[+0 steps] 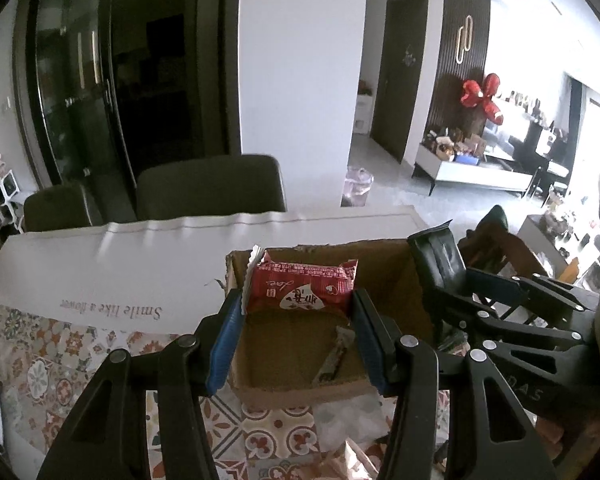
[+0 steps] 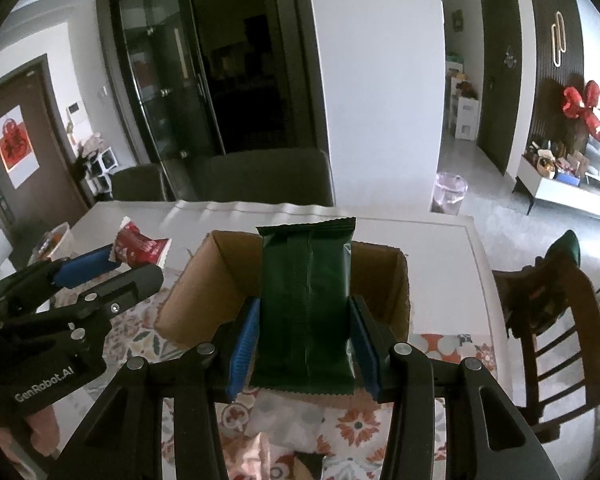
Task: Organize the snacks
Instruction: 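Carry both snacks over the box and open both grippers to drop them, then withdraw both grippers from the box toward the remaining snacks, then grasp the beige biscuit pack with the left gripper while the right gripper grasps the black-and-gold bar, then carry the biscuit pack and black-and-gold bar over the cardboard box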
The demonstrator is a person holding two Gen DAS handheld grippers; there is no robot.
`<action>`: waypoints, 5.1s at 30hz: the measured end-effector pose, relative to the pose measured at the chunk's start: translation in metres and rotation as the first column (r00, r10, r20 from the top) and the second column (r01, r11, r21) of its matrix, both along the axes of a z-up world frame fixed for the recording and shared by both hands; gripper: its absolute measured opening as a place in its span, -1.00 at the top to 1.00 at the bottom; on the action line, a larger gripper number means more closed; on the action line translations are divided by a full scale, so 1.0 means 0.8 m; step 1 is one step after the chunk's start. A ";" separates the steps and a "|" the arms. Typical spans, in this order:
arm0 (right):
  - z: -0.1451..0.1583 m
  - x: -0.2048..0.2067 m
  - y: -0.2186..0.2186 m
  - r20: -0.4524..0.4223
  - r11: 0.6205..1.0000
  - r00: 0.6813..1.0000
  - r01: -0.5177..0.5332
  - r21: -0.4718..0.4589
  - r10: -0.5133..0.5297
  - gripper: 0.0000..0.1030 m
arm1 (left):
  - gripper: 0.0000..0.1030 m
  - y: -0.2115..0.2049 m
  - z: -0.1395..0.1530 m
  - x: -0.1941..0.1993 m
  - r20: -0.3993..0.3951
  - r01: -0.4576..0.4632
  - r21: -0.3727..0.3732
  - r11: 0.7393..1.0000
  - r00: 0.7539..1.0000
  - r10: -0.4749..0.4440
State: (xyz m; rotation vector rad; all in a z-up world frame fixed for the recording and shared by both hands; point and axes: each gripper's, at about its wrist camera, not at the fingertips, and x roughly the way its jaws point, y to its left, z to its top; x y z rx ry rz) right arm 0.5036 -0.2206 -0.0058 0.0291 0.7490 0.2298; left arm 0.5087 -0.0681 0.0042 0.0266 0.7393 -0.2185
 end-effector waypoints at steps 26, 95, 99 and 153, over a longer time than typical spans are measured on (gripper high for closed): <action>0.012 -0.034 -0.012 0.012 0.996 0.996 0.086 -0.013 -0.086 -0.23 | -0.57 0.008 0.029 -0.063 0.101 0.034 0.107 0.994 0.994 -0.045; -0.222 -0.115 0.007 -0.412 0.991 0.907 0.038 -0.128 -0.088 -0.45 | -0.65 -0.038 -0.224 -0.114 -0.333 0.536 0.209 0.818 0.825 -0.456; -0.228 -0.106 0.008 -0.420 0.991 0.902 0.046 -0.130 -0.097 -0.44 | -0.65 -0.041 -0.231 -0.106 -0.342 0.525 0.204 0.827 0.829 -0.442; -0.147 -0.144 -0.001 -0.283 0.996 0.955 0.080 -0.042 -0.088 0.36 | 0.31 0.002 -0.141 -0.150 -0.234 0.104 -0.029 0.994 0.966 -0.107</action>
